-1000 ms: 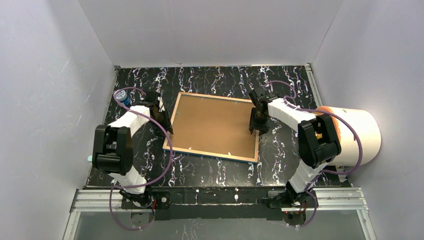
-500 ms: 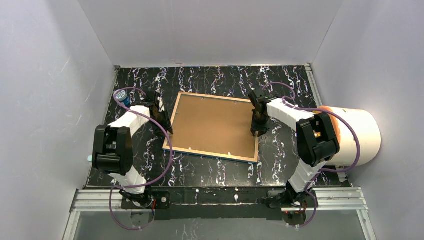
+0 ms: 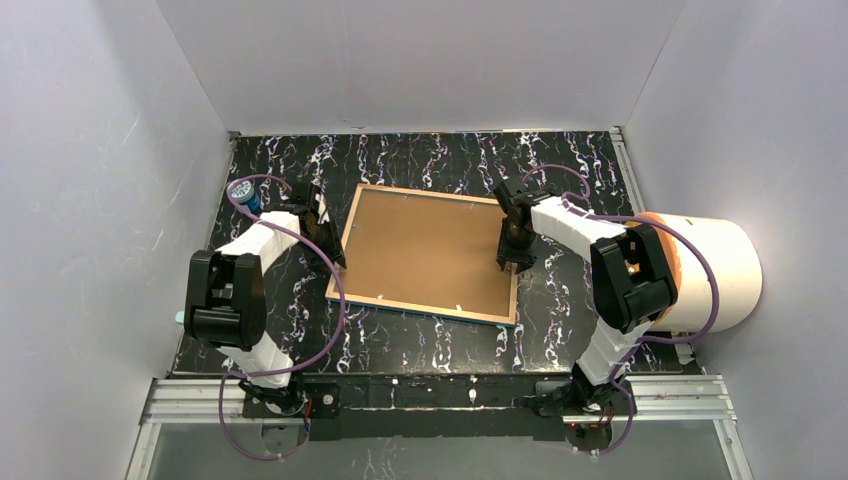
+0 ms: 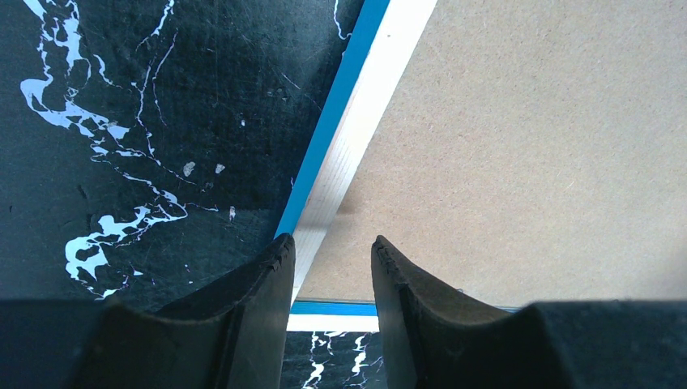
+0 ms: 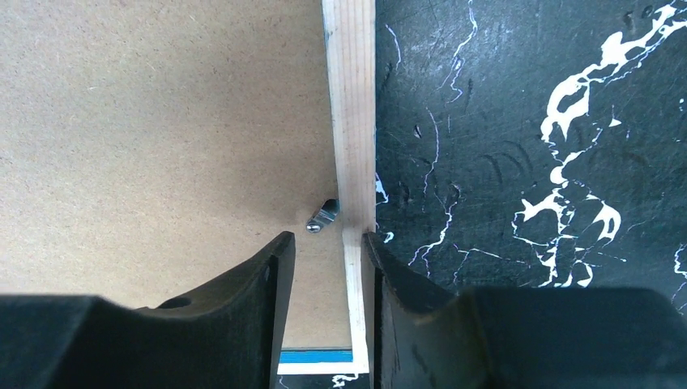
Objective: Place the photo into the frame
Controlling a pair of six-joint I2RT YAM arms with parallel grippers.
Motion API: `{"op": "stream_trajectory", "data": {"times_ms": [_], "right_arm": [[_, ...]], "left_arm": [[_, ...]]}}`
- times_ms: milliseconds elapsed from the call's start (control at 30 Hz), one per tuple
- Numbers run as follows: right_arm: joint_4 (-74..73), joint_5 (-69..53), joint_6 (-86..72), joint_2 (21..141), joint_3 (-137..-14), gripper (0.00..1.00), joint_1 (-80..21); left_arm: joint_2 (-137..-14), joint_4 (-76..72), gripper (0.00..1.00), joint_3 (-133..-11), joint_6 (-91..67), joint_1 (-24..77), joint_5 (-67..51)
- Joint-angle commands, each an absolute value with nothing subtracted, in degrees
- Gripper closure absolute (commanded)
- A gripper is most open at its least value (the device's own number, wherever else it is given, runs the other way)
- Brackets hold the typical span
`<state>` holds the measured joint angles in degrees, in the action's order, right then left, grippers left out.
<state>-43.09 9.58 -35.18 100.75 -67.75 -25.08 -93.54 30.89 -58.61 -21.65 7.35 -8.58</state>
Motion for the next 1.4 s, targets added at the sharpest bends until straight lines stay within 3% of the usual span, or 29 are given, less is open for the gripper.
{"op": "stream_trajectory", "data": {"times_ms": [0,833,1367], "right_arm": [[-40.9,15.9,-36.3,103.3,-65.8,0.54,-24.6],[-37.4,14.1,-38.0,98.3,-61.9,0.57,-24.1],[-35.4,7.3,-38.7,96.4,-61.3,0.49,-22.9]], "left_arm": [[-93.4,31.7,0.61,-56.8,-21.4,7.6,-8.3],[-93.6,31.7,0.61,-56.1,-21.2,7.6,-8.3],[-93.4,31.6,0.61,-56.2,-21.3,7.6,-8.3]]}}
